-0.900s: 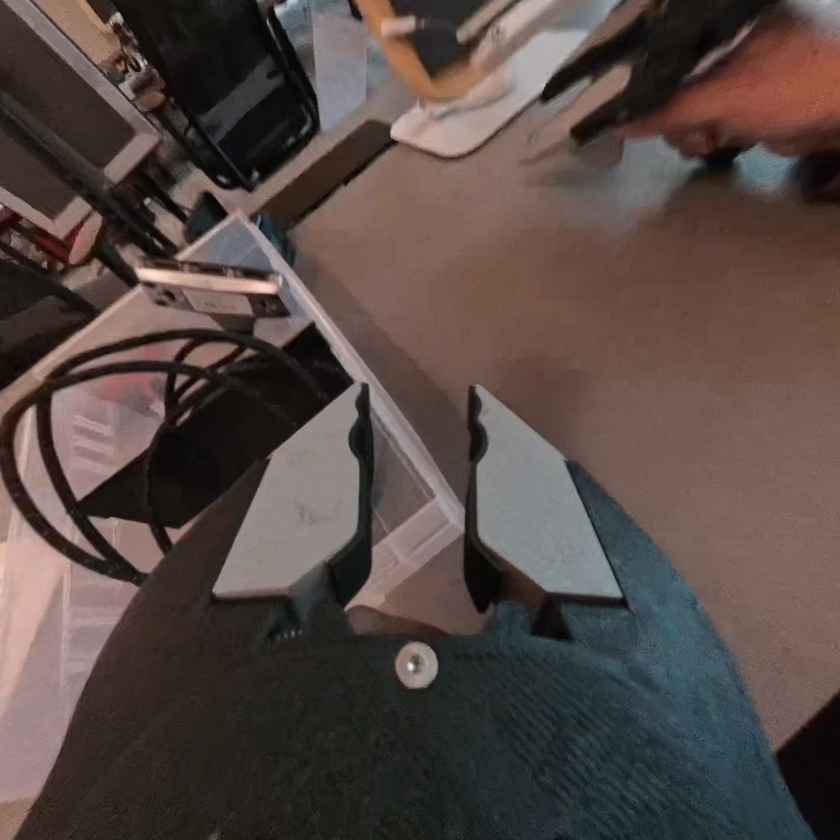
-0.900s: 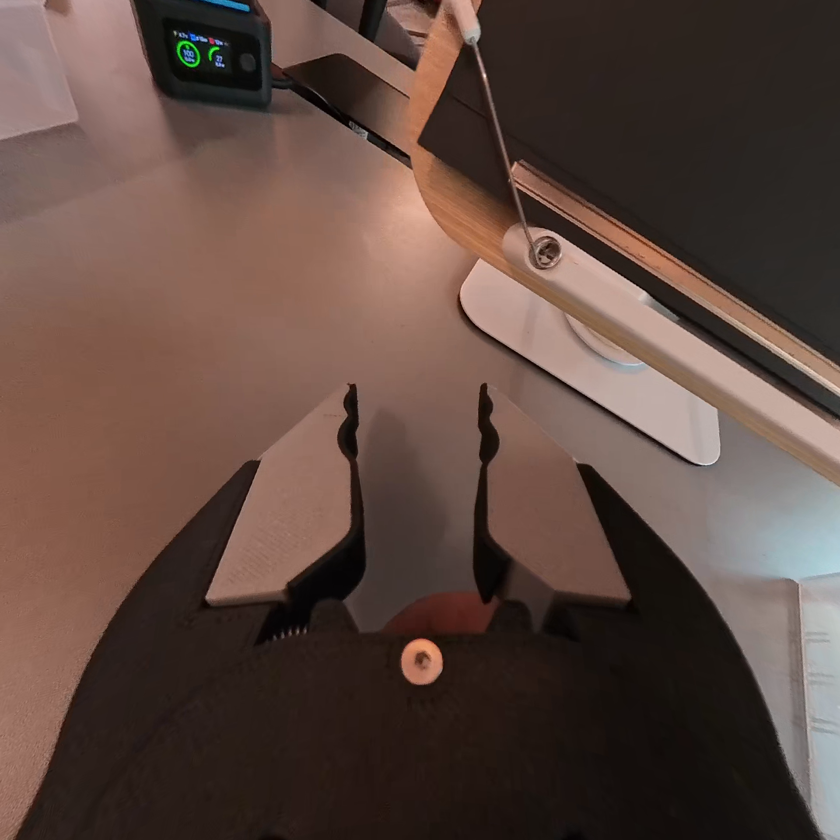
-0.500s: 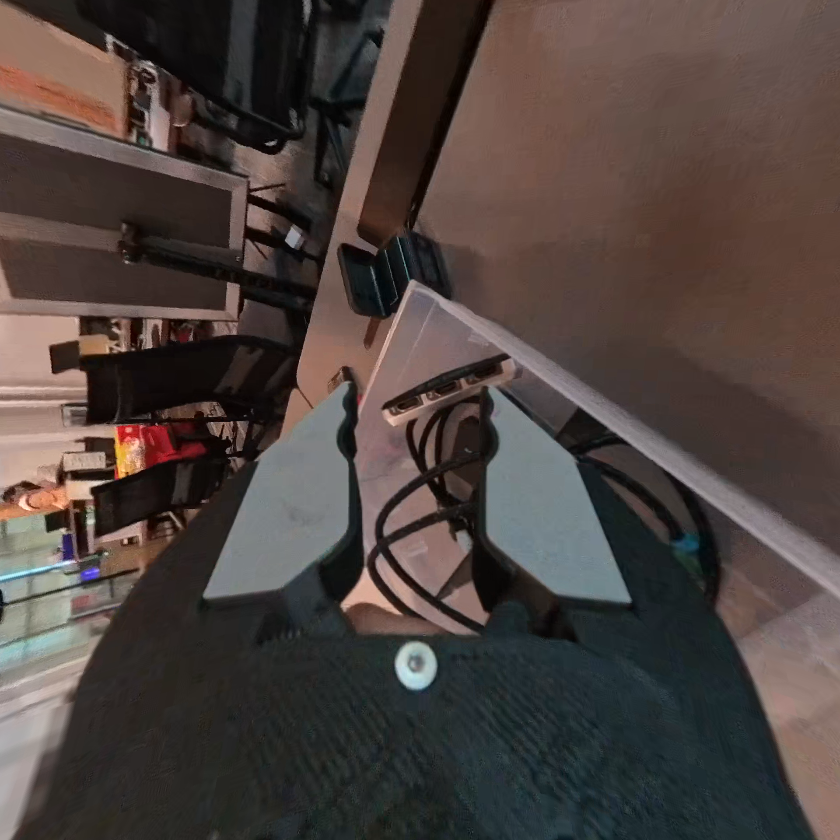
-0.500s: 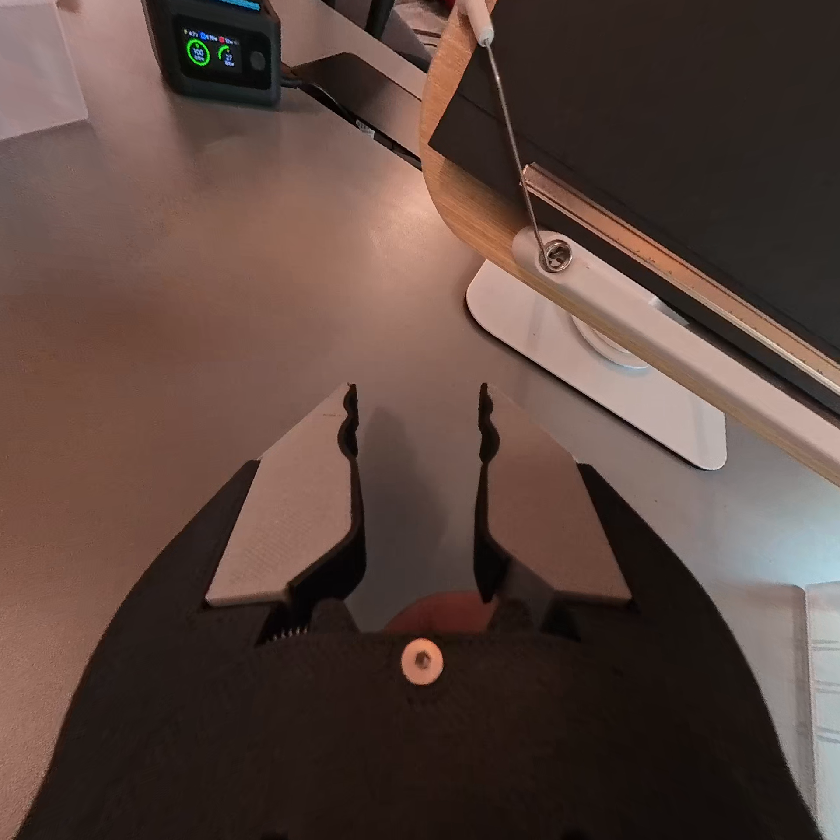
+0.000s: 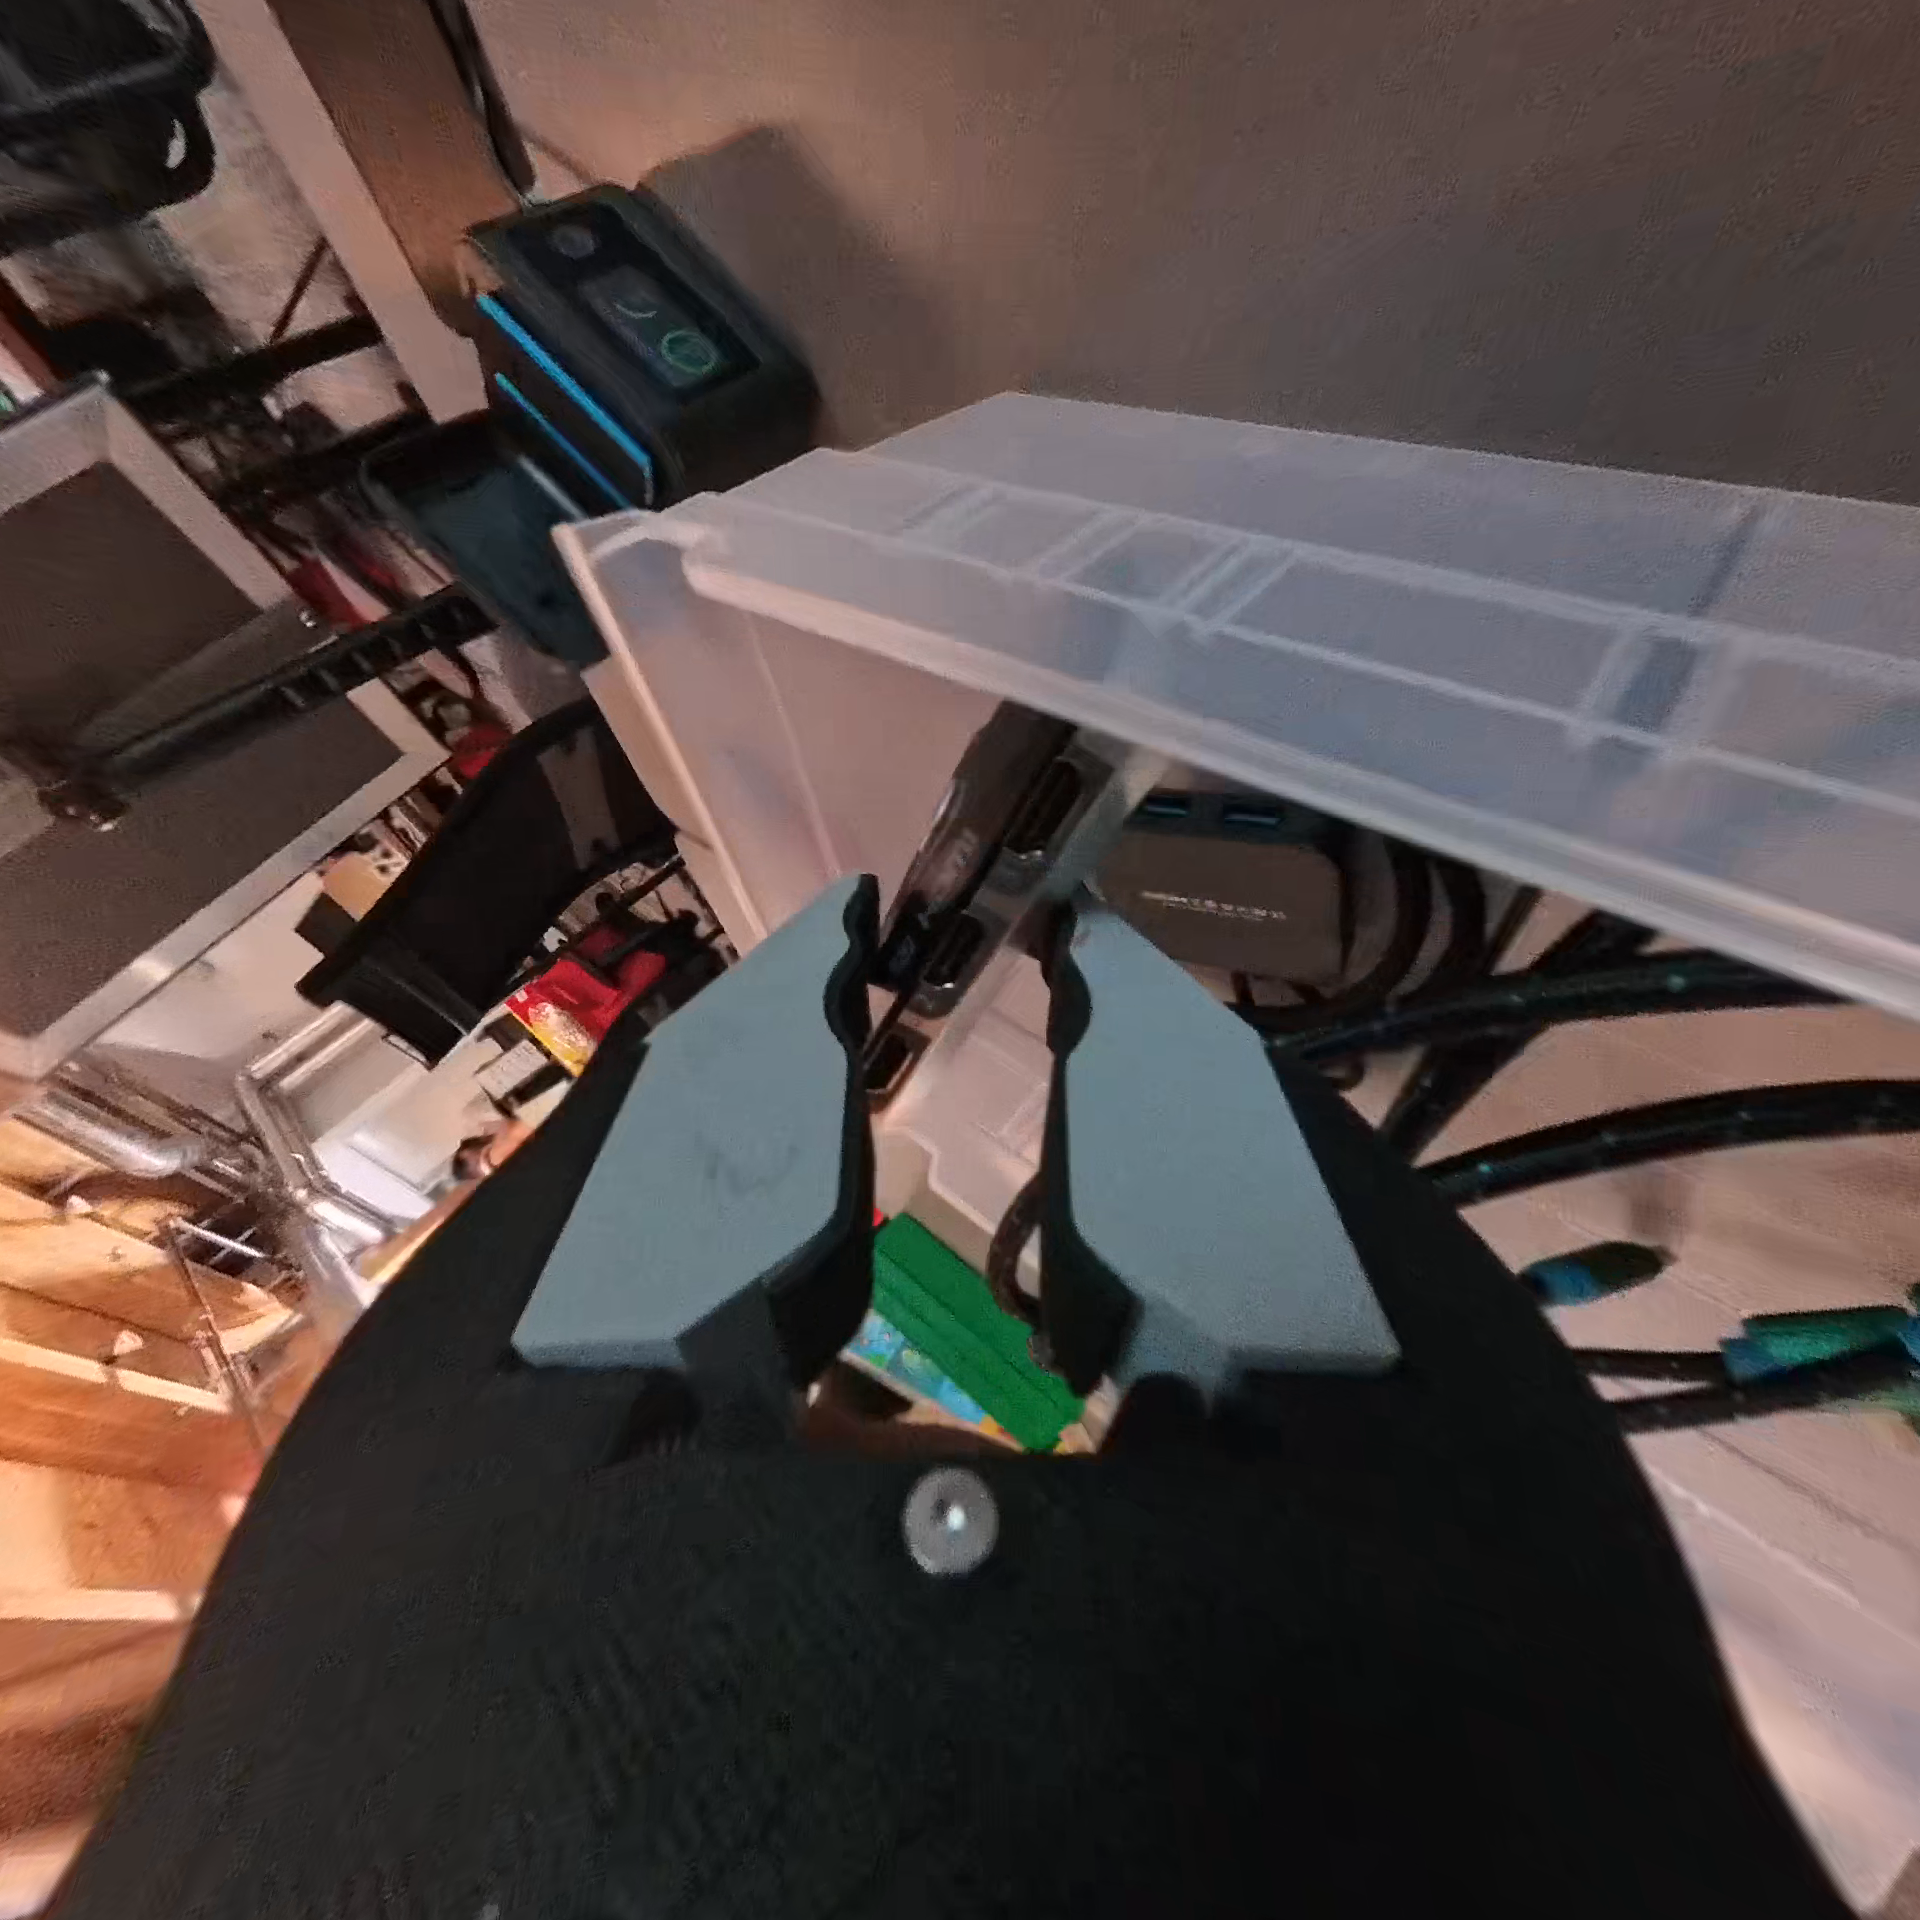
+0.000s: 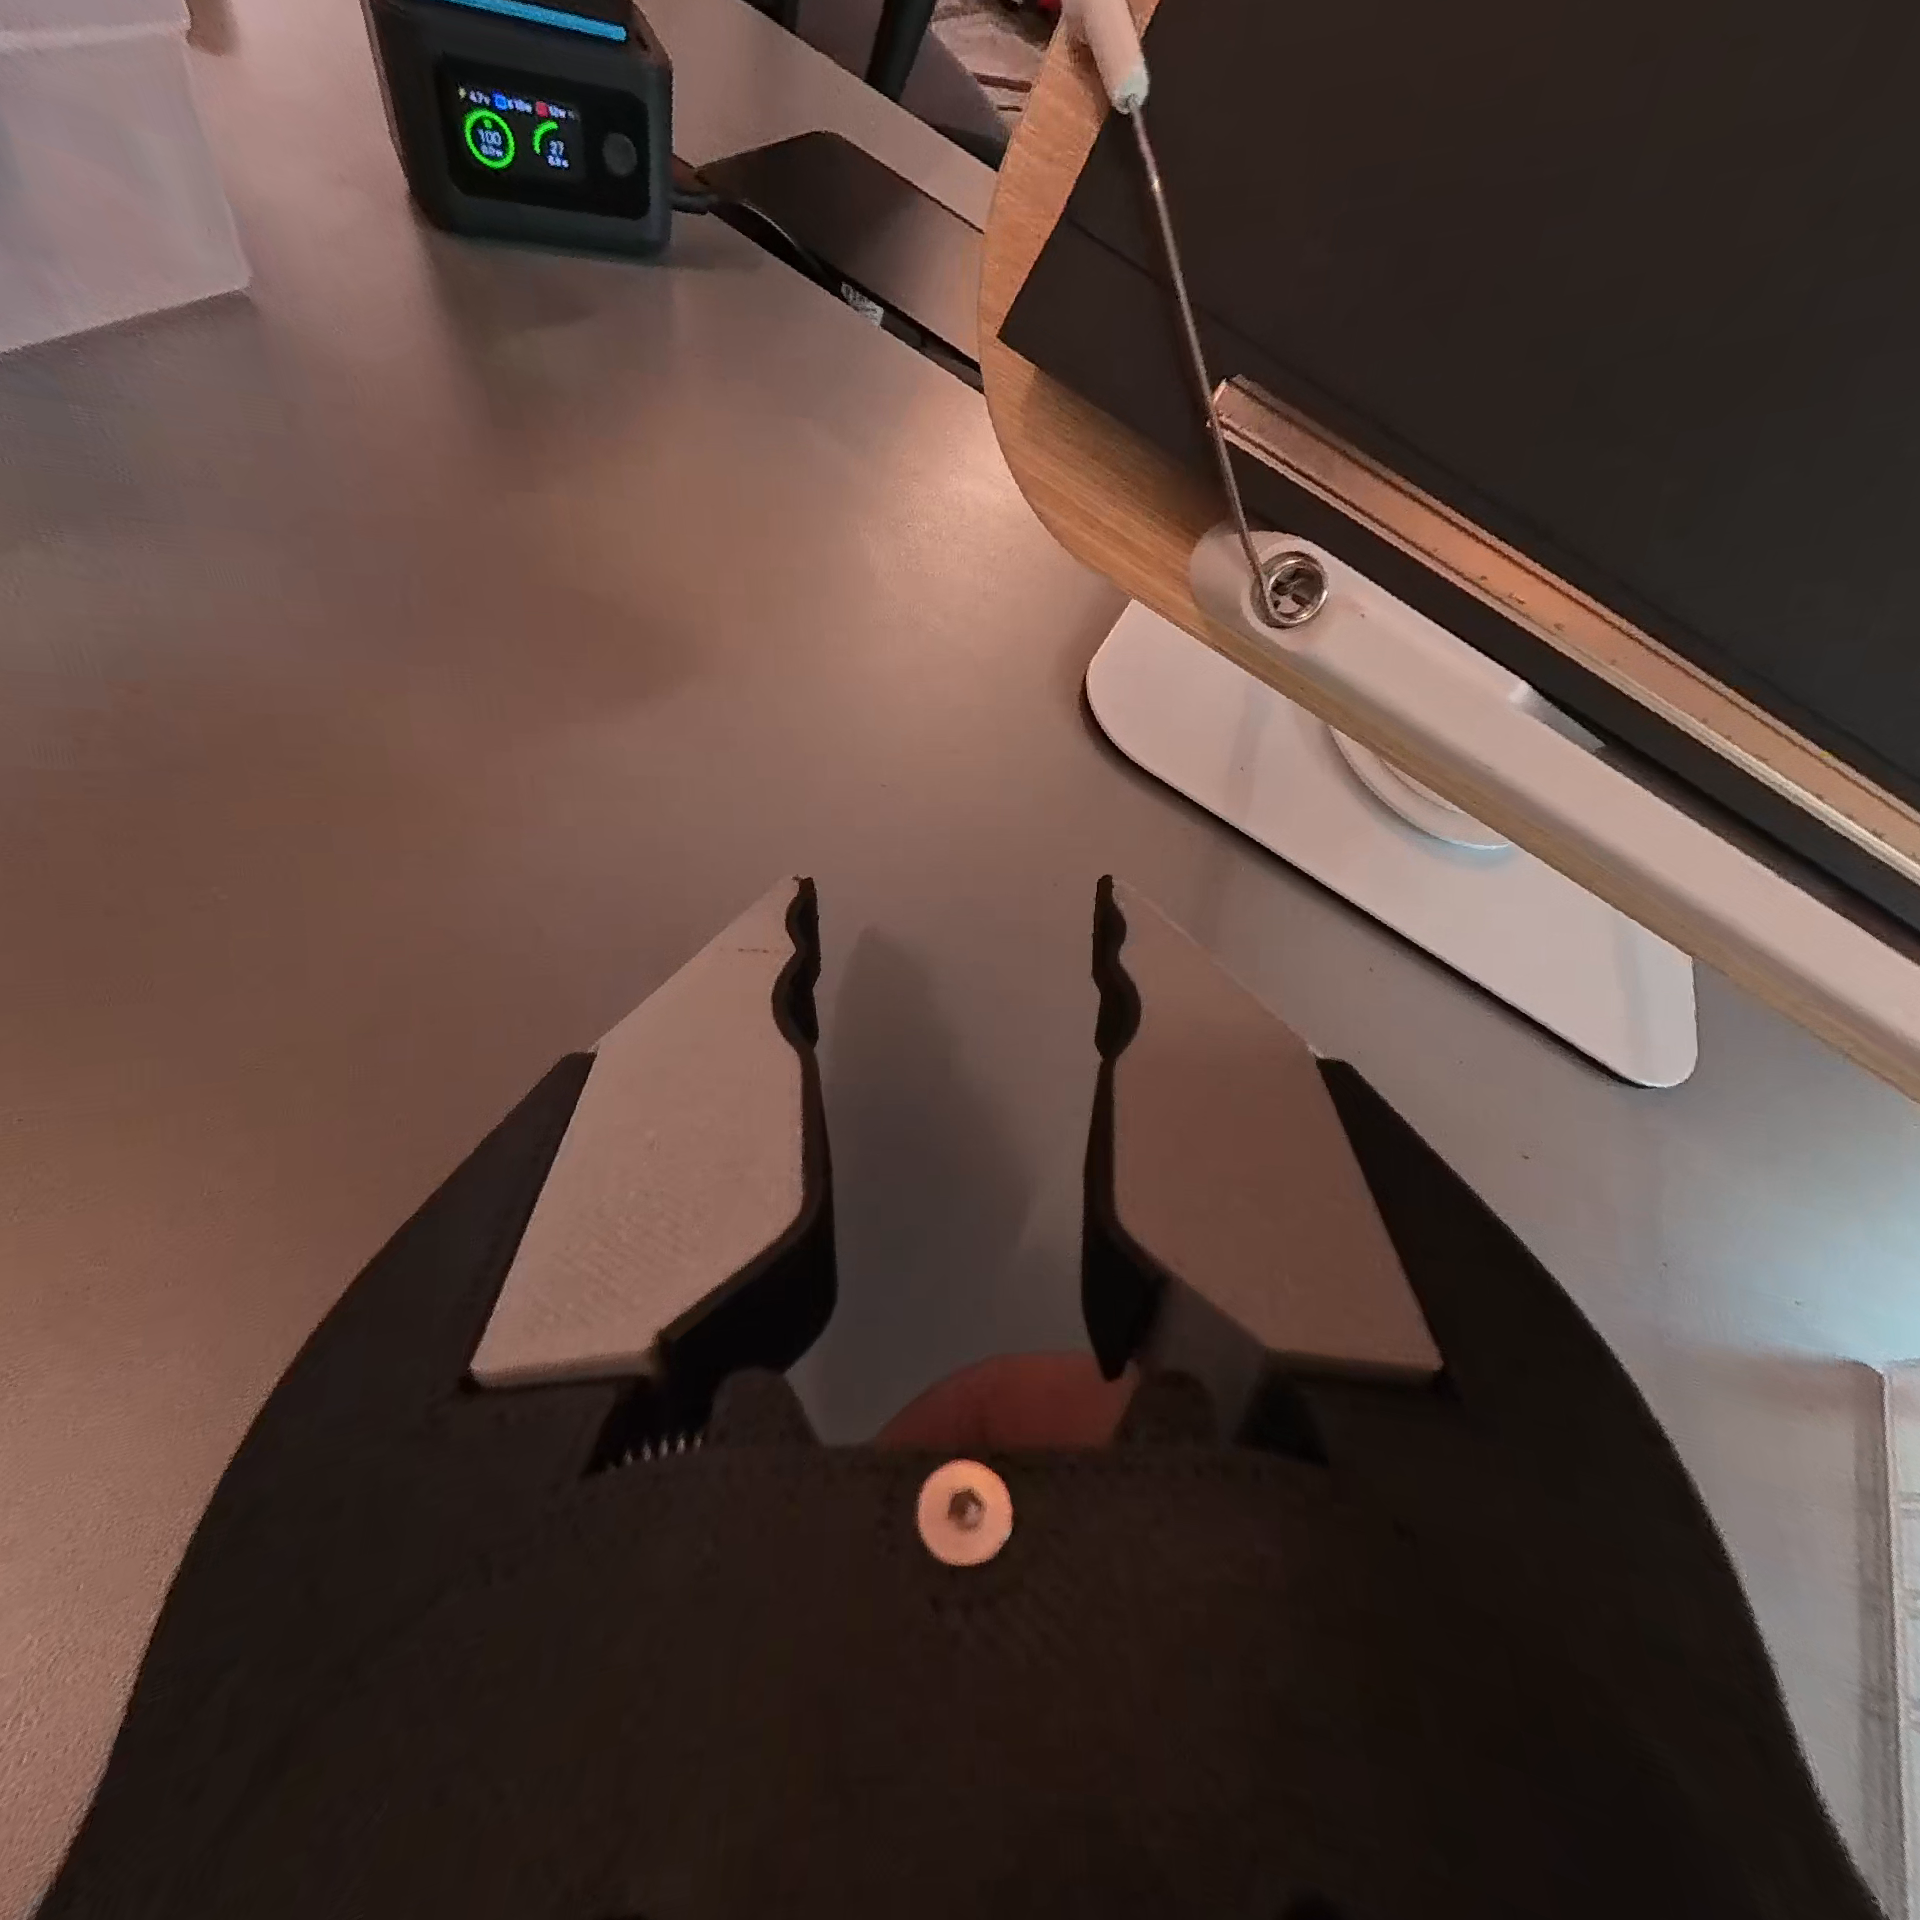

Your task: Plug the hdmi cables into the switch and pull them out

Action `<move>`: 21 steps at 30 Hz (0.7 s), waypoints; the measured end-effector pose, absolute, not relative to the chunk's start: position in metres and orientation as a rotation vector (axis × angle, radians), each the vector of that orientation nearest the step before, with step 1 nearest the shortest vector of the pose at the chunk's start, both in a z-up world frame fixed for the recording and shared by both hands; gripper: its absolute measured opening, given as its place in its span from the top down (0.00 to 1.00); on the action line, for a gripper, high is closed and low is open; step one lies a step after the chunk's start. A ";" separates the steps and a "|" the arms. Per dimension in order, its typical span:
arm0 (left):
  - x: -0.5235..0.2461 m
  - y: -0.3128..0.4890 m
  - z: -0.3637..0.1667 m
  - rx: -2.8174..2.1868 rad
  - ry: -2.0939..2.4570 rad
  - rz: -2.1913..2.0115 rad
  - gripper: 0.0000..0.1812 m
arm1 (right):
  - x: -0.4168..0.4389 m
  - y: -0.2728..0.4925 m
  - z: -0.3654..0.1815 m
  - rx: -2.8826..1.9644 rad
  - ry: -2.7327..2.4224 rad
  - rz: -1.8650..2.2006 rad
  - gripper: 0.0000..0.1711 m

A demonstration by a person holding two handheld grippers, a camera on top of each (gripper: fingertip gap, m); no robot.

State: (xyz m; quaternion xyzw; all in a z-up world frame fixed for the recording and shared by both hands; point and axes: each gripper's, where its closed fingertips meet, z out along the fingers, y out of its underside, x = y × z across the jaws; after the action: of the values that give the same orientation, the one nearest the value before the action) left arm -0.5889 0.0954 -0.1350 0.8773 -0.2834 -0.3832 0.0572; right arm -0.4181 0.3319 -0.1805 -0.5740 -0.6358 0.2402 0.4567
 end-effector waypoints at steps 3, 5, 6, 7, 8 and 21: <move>-0.587 0.088 -0.106 2.758 -0.773 -1.390 0.86 | -0.418 0.332 -0.181 -1.427 -1.565 0.605 0.71; -0.582 0.076 -0.083 2.876 -0.621 -1.465 0.88 | -0.418 0.333 -0.181 -1.433 -1.565 0.610 0.71; -0.579 0.068 -0.074 2.931 -0.526 -1.475 0.88 | -0.418 0.333 -0.181 -1.433 -1.565 0.611 0.71; -0.578 0.061 -0.064 2.966 -0.435 -1.504 0.88 | -0.418 0.332 -0.181 -1.430 -1.565 0.609 0.71; -0.577 0.054 -0.056 2.990 -0.351 -1.523 0.88 | -0.418 0.332 -0.181 -1.425 -1.565 0.606 0.71; -0.537 0.045 0.141 2.785 0.234 -2.696 0.90 | -0.416 0.330 -0.177 -1.445 -1.542 0.668 0.71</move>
State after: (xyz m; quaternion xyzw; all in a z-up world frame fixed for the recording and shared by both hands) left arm -0.5370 0.0448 0.1410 0.6685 0.0563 -0.6471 -0.3623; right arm -0.4157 0.3300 -0.1770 -0.5835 -0.6227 0.2698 0.4461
